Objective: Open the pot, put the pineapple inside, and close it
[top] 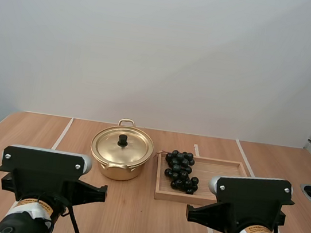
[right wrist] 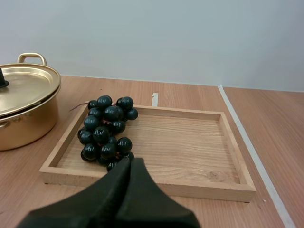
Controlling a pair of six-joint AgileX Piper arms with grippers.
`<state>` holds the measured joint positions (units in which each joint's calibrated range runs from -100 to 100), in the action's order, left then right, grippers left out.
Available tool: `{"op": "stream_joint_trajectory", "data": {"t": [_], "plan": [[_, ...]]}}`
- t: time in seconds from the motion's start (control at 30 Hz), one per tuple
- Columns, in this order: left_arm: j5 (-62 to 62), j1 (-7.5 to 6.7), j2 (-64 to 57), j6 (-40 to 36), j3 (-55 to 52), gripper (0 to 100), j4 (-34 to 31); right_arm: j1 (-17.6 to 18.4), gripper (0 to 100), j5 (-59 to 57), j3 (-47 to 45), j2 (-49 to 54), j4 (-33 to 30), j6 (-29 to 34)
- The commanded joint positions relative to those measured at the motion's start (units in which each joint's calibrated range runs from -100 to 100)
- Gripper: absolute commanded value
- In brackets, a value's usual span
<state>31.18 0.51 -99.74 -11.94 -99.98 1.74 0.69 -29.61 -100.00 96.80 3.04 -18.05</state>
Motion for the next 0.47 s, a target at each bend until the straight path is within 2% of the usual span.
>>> {"op": "stream_joint_trajectory", "data": {"t": [0.0, 0.43], "plan": [[-1.9, 0.1, -0.3, -0.8, 0.0, 0, 0.0, 0.0, 0, 1.6, 0.0, 0.5, 0.5, 0.1], [-1.9, 0.1, -0.3, -0.8, 0.0, 0, 0.0, 0.0, 0, 1.8, 0.0, 0.5, 0.5, 0.1]]}}
